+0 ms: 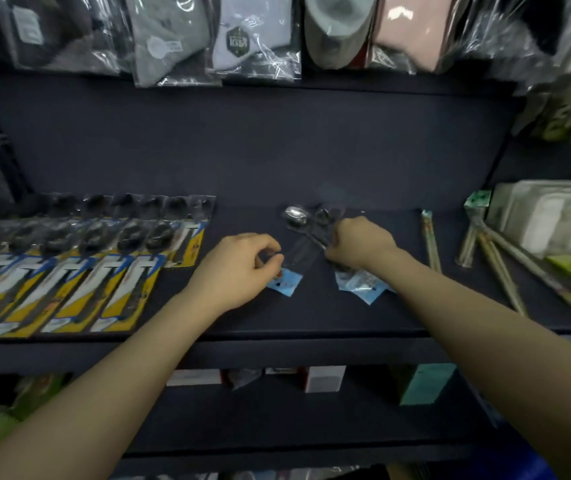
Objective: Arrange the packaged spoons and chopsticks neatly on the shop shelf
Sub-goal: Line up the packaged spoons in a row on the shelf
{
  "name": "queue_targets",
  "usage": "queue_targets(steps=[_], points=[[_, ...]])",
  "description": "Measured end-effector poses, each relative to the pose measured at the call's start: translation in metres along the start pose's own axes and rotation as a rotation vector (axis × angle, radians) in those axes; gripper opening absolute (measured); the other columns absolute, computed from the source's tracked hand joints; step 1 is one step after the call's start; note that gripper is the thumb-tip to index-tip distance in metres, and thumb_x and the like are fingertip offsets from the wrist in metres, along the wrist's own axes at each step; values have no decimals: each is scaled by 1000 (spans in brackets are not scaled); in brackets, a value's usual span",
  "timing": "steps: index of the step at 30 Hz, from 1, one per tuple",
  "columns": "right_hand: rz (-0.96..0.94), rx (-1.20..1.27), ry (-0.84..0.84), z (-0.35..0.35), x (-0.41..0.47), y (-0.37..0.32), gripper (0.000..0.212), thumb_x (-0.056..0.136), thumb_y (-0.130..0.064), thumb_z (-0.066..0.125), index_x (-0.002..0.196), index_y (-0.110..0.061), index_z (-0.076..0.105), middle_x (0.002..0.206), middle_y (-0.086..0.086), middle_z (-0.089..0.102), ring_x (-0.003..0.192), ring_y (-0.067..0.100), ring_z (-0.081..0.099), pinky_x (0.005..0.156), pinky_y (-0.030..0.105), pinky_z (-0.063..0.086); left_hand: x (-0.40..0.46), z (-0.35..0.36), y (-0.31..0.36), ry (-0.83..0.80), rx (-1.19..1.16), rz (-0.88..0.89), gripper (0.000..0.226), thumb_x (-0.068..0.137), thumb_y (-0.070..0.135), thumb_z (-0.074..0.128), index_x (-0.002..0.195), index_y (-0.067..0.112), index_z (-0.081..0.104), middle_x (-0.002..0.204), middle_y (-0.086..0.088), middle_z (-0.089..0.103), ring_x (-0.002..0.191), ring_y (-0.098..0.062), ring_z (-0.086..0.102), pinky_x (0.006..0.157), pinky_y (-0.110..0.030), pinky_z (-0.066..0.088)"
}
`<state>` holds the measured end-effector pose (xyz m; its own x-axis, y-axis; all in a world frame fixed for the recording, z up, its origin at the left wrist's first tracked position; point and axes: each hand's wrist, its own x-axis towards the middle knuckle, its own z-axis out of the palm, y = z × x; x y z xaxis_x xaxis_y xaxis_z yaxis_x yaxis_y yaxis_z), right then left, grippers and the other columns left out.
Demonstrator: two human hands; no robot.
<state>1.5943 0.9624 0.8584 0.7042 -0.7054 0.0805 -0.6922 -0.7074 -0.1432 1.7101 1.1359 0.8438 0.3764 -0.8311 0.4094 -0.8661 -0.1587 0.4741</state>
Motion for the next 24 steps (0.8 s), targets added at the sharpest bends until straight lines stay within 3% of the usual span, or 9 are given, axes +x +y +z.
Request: queue_targets(steps=[3,9,12,15,17,19,21,24], points=[[-11,12,-55,4,5,-4,18,82,-31,54,81,-14,51,80,2,49,75,24,51,68,32,43,2,13,9,14,-62,-92,14,85,26,56,94,22,67,90,6,65,76,-9,60,73,-29,51],[-95,111,-92,-5,8,7,26,83,-29,54,66,-13,42,67,-1,44,74,24,51,64,32,40,14,29,19,50,-125,-230,16,87,22,53,91,20,68,85,7,66,78,-7,59,61,-13,40],[-126,182,75,-7,4,15,26,87,-24,49,67,-8,44,67,3,47,69,28,51,61,31,38,25,37,24,49,-215,-313,20,89,20,49,89,16,68,86,1,69,82,-15,63,71,-24,48],[-150,225,188,-11,1,20,23,92,-19,42,72,-8,47,79,11,51,73,32,52,63,33,39,37,50,35,39,-415,-394,21,91,22,47,90,13,66,92,-6,69,87,-21,64,81,-36,52],[-199,317,166,-12,-3,20,29,91,-18,43,63,-11,39,80,12,51,74,30,51,64,33,38,44,55,47,66,-595,-430,21,93,28,46,88,17,62,93,-3,67,80,-15,63,73,-30,53],[-277,387,130,-9,-7,17,29,91,-19,46,62,-14,42,78,14,56,74,29,53,65,32,40,47,56,55,144,-730,-450,21,92,34,47,82,21,60,84,2,68,69,-9,64,63,-23,50],[-335,439,118,-5,-12,10,20,88,-19,52,70,-12,48,74,10,60,70,26,55,63,32,41,45,54,57,243,-698,-437,19,88,36,55,76,20,57,71,3,67,58,-7,62,56,-23,48],[-420,551,61,-4,-20,-8,28,82,-23,62,64,-22,40,61,-7,49,55,7,45,52,26,35,37,43,52,323,-615,-434,17,84,28,62,74,18,54,67,-1,63,54,-13,57,50,-25,48]])
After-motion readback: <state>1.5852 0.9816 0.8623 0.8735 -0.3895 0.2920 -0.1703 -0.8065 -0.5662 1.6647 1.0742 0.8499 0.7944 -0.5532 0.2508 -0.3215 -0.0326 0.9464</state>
